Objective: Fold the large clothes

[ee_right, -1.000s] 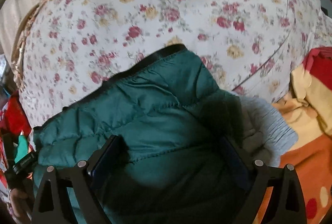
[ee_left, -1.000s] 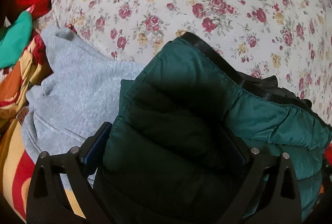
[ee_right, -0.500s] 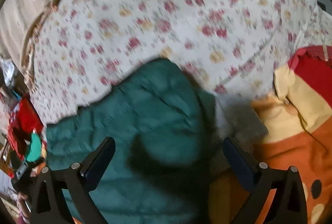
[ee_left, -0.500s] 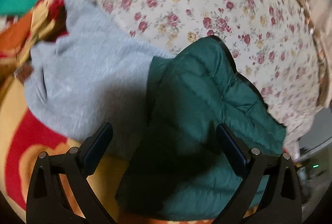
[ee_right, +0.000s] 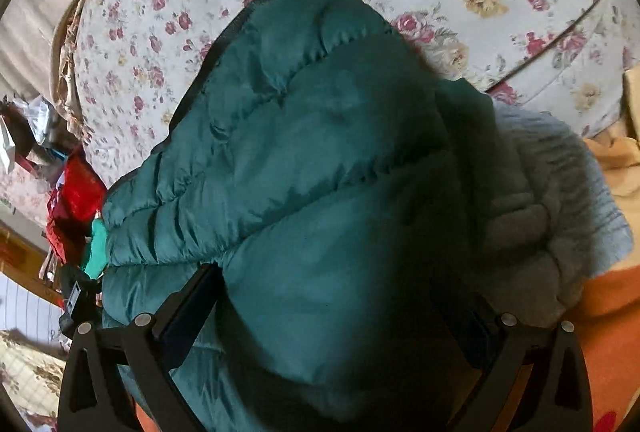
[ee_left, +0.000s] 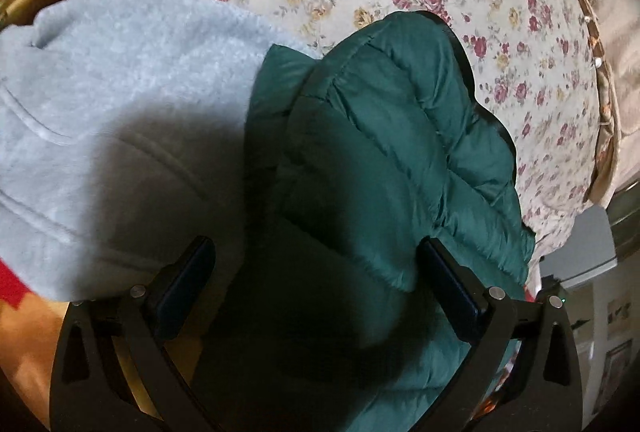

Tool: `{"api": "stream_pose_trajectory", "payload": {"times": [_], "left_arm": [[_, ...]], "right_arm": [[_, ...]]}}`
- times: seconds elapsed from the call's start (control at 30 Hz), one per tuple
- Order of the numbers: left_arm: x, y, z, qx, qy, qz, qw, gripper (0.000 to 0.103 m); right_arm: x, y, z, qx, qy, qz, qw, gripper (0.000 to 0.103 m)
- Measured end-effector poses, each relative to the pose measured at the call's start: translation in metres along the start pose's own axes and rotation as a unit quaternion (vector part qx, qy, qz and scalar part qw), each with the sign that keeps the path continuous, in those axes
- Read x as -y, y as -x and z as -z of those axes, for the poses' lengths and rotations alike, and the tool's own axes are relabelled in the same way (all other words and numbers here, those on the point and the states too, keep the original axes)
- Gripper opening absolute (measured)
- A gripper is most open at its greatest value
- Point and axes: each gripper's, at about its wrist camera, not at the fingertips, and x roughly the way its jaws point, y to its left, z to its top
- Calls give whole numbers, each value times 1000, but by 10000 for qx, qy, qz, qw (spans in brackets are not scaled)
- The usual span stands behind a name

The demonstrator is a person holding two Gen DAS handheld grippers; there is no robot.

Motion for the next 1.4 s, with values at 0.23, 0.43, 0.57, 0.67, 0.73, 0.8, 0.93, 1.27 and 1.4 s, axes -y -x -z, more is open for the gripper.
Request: {"api": "stream_pose_trajectory", "payload": {"times": [0.23,0.43,0.57,0.67,0.73,0.8,0.93,1.27,1.4], "left_arm": [[18,-3,9,-71,-177,293,9994,68],[36,38,18,55,-448,357,9983,40],[52,75,36,5,-716,415,9966,38],[55,110,56,-104,-836,546,9950,37],[55,131,70,-154,-892,595,9941,37],[48,147,87,-232,-891,539,9943,37],[17,148,116,-532,-705,-259,9958,48],[23,158,130,142,-903,-1482,9847,90],[40,183,144,561,-1144,-1578,9792,90]], "right_arm": [[-17,18,12,263,226,42,9994,62],[-53,58,23,627,439,-289,9966,38],[-76,88,39,650,566,-621,9943,38],[-85,107,60,492,592,-734,9943,37],[-83,120,76,355,446,-901,9943,37],[-78,131,97,224,328,-1073,9934,37],[-71,126,130,-48,225,-930,9954,46],[-75,104,148,137,368,1085,9933,85],[-97,141,156,677,548,1301,9877,85]]}}
